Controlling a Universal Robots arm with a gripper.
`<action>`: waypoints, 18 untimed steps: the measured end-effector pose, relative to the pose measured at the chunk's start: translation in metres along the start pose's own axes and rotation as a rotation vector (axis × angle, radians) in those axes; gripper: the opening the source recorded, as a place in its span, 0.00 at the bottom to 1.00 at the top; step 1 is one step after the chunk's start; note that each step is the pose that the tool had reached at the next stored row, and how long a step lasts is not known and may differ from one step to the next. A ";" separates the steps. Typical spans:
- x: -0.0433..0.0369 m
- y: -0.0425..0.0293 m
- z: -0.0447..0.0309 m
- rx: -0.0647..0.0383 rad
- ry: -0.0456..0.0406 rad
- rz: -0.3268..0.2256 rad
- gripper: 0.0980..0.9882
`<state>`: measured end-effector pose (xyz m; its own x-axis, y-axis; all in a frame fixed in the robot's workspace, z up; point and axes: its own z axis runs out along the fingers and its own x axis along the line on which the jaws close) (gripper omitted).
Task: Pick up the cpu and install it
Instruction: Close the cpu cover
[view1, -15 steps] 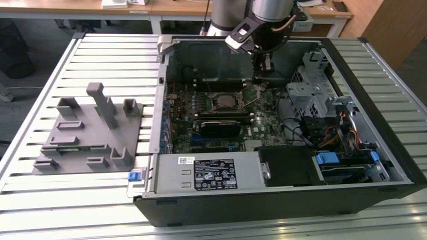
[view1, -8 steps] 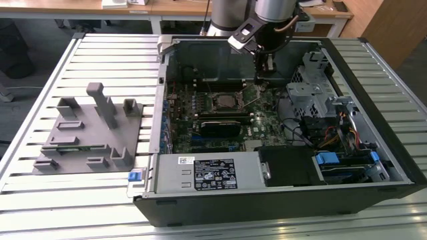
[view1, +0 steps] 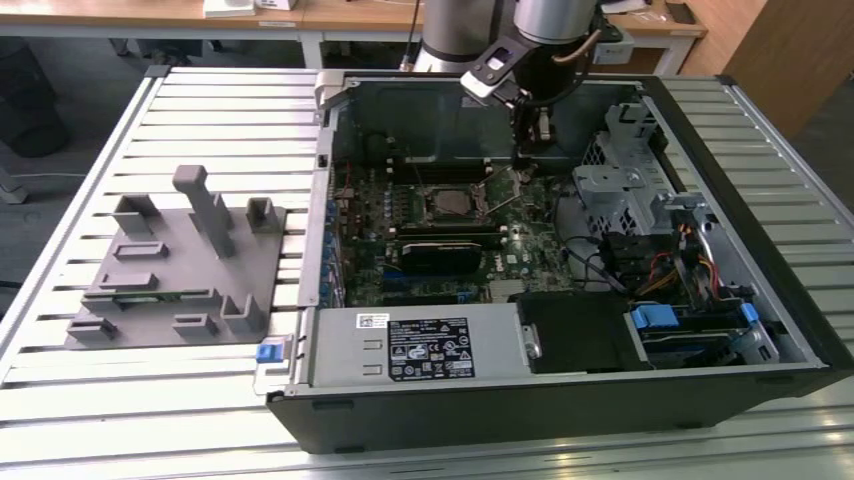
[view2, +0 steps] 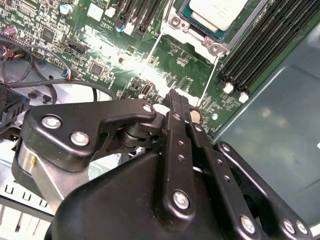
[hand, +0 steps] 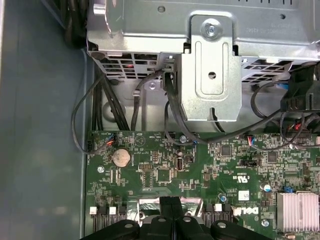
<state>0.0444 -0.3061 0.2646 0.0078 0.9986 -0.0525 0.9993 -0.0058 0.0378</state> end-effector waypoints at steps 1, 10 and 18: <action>0.0000 0.0008 0.0001 0.000 -0.0003 0.000 0.03; 0.0019 0.0066 0.0027 0.000 -0.0076 0.000 0.03; 0.0036 0.0113 0.0047 0.001 -0.0152 -0.001 0.03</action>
<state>0.0559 -0.3027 0.2602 0.0077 0.9977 -0.0677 0.9993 -0.0053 0.0368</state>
